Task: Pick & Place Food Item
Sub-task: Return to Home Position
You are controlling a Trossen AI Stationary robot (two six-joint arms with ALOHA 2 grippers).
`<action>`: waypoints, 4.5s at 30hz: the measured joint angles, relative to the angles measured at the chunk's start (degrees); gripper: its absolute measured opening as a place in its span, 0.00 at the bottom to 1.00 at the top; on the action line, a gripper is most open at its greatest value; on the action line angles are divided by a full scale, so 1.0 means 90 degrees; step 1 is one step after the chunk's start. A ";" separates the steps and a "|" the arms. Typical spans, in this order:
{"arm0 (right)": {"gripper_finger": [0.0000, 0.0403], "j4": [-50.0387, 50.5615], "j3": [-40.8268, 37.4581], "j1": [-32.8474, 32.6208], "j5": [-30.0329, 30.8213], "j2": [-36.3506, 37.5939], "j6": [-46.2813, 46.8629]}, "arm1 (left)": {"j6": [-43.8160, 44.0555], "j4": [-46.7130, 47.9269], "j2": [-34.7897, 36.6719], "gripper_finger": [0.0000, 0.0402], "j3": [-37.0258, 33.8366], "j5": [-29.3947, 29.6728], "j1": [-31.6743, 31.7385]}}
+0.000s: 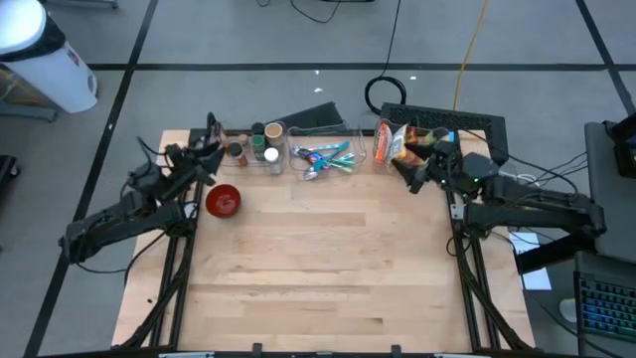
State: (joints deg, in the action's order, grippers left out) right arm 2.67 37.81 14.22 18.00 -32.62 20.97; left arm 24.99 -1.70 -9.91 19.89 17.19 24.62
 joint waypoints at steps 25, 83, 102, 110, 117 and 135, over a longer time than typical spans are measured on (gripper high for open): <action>0.98 -0.2797 -0.2709 0.0000 0.0338 0.0735 -0.0767 | -0.0631 0.0014 -0.0039 0.60 -0.0747 0.0156 0.0000; 0.98 -0.2823 -0.3765 -0.0013 0.1327 0.2066 -0.1284 | -0.1618 -0.0351 -0.0035 0.44 -0.2109 0.0275 -0.0003; 0.98 -0.3078 -0.3770 -0.0092 0.1499 0.2066 -0.1542 | -0.1767 -0.0368 -0.0035 0.16 -0.2109 -0.0431 -0.0002; 0.98 -0.3180 -0.3770 -0.0092 0.1496 0.2066 -0.1660 | -0.1767 -0.0368 -0.0033 0.02 -0.2109 -0.1094 -0.0002; 0.98 -0.3270 -0.3770 -0.0092 0.1457 0.2050 -0.0677 | -0.1763 -0.0368 -0.0033 0.07 -0.2107 -0.1219 -0.0002; 0.88 -0.3270 -0.3770 -0.0092 0.0466 0.2020 -0.1655 | -0.1760 -0.0361 -0.0035 0.09 -0.2107 -0.1216 -0.0002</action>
State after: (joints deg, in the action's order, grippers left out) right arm -26.76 3.88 13.39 22.20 -14.44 6.08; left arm 9.15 -4.95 -10.22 0.93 6.24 24.60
